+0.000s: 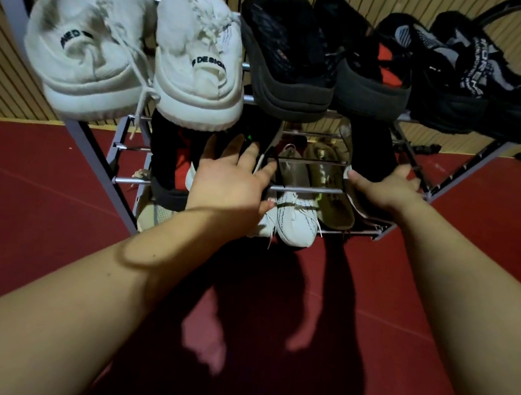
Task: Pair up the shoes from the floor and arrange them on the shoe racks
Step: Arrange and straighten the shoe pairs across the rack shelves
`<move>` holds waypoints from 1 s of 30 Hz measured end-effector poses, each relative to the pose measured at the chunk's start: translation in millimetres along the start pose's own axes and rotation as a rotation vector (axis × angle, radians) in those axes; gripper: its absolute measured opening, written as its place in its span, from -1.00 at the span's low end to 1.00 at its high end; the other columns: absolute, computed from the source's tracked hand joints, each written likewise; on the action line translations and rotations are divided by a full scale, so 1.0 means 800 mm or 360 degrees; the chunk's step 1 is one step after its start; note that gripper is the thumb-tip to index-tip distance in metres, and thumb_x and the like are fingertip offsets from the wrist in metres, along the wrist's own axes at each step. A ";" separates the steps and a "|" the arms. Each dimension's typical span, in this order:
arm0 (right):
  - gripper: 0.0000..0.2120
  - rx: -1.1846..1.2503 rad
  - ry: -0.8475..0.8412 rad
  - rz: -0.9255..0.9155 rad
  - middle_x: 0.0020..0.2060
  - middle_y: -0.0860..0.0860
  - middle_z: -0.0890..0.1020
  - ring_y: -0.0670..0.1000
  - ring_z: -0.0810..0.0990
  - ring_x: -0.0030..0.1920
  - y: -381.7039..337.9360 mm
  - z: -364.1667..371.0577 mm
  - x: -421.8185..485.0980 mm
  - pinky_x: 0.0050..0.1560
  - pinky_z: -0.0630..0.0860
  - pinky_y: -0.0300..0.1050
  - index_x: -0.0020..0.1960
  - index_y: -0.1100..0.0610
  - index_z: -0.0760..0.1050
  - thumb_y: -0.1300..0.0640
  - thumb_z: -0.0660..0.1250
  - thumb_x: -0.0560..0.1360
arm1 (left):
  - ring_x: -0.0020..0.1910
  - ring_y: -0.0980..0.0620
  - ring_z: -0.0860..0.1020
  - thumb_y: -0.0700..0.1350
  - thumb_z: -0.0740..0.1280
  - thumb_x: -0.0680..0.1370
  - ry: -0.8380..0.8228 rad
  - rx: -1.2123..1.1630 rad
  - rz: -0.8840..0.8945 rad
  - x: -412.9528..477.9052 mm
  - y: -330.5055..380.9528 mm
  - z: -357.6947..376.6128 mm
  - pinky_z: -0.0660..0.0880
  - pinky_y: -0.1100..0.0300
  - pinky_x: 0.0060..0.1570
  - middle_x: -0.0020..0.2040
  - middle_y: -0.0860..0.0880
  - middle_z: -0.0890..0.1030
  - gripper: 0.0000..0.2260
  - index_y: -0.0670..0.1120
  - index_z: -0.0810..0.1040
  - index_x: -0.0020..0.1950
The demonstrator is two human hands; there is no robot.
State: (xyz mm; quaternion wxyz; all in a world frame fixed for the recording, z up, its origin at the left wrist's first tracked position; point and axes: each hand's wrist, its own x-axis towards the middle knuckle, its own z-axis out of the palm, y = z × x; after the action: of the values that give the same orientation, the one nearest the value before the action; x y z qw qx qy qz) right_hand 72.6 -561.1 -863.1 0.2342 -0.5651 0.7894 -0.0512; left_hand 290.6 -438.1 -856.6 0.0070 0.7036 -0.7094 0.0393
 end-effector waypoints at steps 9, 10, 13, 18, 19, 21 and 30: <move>0.02 -0.0177 -0.0144 -0.0133 0.42 0.25 0.10 0.30 0.17 0.42 0.006 0.004 -0.011 0.39 0.24 0.17 0.52 -0.03 -0.21 -0.13 0.45 0.36 | 0.46 -0.11 0.19 0.21 0.14 0.57 0.0008 0.0008 0.0035 0.001 -0.003 0.001 0.30 -0.02 0.25 0.56 -0.11 0.03 -0.42 0.08 0.07 0.54; 0.03 -0.0204 -0.0159 -0.0144 0.42 0.26 0.10 0.30 0.17 0.42 0.007 0.005 -0.012 0.40 0.22 0.17 0.52 -0.05 -0.23 -0.12 0.45 0.36 | 0.46 -0.11 0.18 0.21 0.14 0.57 0.0017 0.0014 0.0034 0.001 -0.002 0.001 0.29 -0.02 0.26 0.55 -0.12 0.03 -0.42 0.08 0.07 0.54; 0.04 -0.0284 -0.0140 -0.0139 0.45 0.27 0.06 0.29 0.07 0.47 -0.006 0.012 -0.010 0.45 0.10 0.22 0.53 -0.05 -0.25 -0.26 0.39 0.36 | 0.46 -0.11 0.18 0.20 0.13 0.57 0.0019 0.0011 0.0035 0.001 -0.001 0.001 0.29 -0.03 0.25 0.55 -0.12 0.03 -0.43 0.07 0.08 0.53; 0.00 -0.0297 0.0049 -0.0147 0.46 0.22 0.11 0.30 0.10 0.45 -0.023 0.025 -0.008 0.41 0.08 0.24 0.51 0.00 -0.09 -0.36 0.36 0.32 | 0.46 -0.12 0.18 0.20 0.13 0.57 0.0019 -0.0005 0.0074 -0.002 -0.005 0.001 0.27 -0.03 0.29 0.56 -0.13 0.01 -0.42 0.09 0.06 0.54; -0.03 -0.0294 0.0088 -0.0165 0.44 0.22 0.16 0.29 0.15 0.42 -0.022 0.024 -0.008 0.38 0.15 0.23 0.50 0.01 -0.05 -0.34 0.38 0.32 | 0.45 -0.12 0.19 0.21 0.13 0.57 0.0020 -0.0010 0.0084 -0.003 -0.006 0.001 0.29 -0.01 0.27 0.56 -0.13 0.01 -0.42 0.09 0.05 0.54; -0.04 -0.0266 0.0126 -0.0217 0.40 0.20 0.21 0.27 0.20 0.40 -0.017 0.020 -0.009 0.35 0.23 0.21 0.49 0.04 -0.01 -0.30 0.42 0.32 | 0.44 -0.12 0.22 0.21 0.14 0.57 0.0020 -0.0026 0.0093 -0.003 -0.007 0.000 0.33 0.03 0.21 0.56 -0.13 0.02 -0.40 0.09 0.02 0.54; 0.04 -0.0332 0.0064 -0.0954 0.39 0.13 0.26 0.20 0.22 0.38 0.053 -0.028 -0.053 0.32 0.23 0.15 0.53 -0.11 -0.08 -0.01 0.53 0.27 | 0.52 -0.11 0.04 0.26 0.16 0.53 0.0021 -0.0076 0.0083 -0.004 -0.005 -0.006 0.11 -0.11 0.41 0.56 -0.11 -0.04 -0.27 0.06 -0.15 0.55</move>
State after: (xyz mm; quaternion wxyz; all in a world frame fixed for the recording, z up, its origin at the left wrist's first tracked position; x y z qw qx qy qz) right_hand 36.8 -511.4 -844.6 0.1337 -0.7925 0.5932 -0.0479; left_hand 294.2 -435.0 -851.7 0.0276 0.6843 -0.7282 0.0272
